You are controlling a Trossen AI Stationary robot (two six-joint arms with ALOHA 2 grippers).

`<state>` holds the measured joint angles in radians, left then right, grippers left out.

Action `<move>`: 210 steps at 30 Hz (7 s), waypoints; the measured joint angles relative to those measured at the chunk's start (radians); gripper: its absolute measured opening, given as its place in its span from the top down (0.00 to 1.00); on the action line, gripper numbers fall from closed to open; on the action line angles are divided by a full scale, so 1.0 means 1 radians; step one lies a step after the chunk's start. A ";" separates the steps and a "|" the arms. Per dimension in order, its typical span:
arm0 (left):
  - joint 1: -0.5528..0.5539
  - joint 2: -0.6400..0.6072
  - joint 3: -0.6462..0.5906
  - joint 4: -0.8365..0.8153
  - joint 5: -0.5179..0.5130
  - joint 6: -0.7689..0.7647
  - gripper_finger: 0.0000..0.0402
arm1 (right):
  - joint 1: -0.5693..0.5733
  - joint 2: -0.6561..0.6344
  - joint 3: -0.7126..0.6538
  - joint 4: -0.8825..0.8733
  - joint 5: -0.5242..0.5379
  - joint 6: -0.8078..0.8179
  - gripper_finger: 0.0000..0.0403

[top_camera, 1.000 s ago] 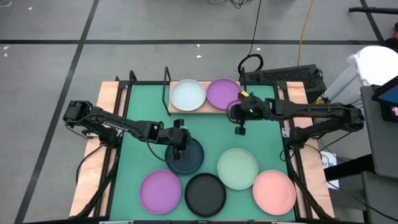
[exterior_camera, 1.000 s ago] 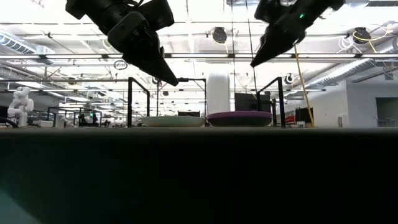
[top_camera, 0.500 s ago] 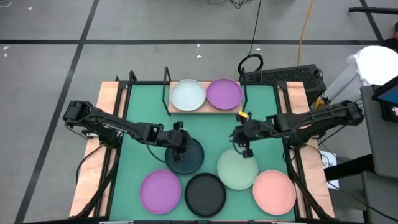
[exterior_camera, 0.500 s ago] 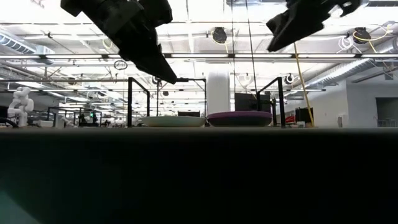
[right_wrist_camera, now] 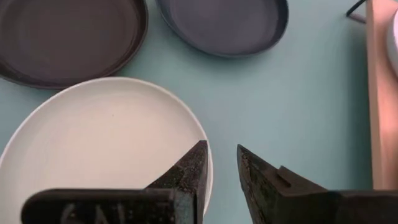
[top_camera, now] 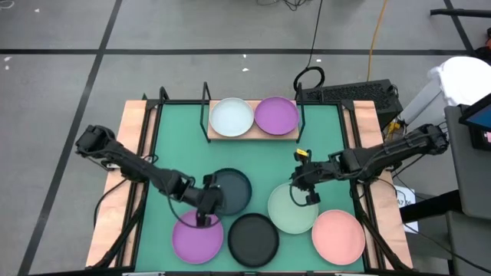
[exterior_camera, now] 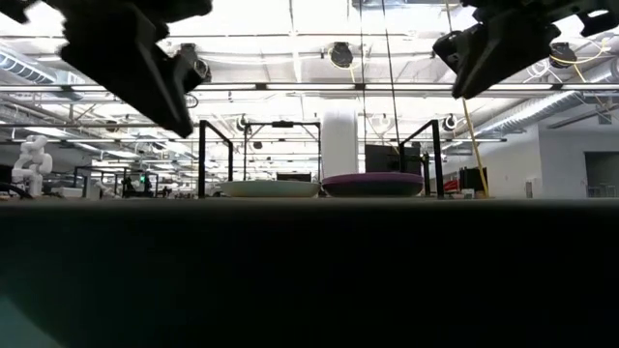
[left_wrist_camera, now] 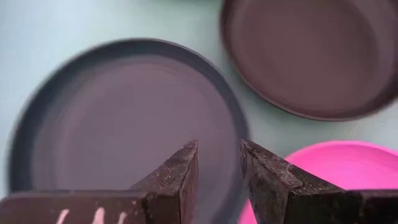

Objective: Place and stack plates onto a shelf
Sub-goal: Stack the dark blue plate on top of the white plate on the shelf

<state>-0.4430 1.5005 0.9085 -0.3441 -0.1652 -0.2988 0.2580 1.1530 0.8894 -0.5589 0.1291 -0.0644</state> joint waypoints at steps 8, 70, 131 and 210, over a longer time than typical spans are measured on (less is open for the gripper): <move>-0.081 0.000 0.000 -0.037 -0.046 -0.113 0.69 | 0.006 0.000 0.000 0.018 0.000 0.033 0.82; -0.104 0.266 0.000 0.187 -0.153 -0.098 0.56 | 0.006 0.000 0.000 0.009 0.000 0.061 0.82; 0.585 -0.016 0.000 0.271 0.005 0.715 0.98 | 0.006 0.000 0.000 0.009 0.000 0.032 0.82; 0.784 0.019 0.000 0.208 0.087 0.757 0.94 | 0.006 0.000 0.000 0.009 0.001 0.029 0.82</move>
<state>0.3407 1.5192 0.9085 -0.1366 -0.0784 0.4585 0.2638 1.1530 0.8894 -0.5495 0.1299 -0.0353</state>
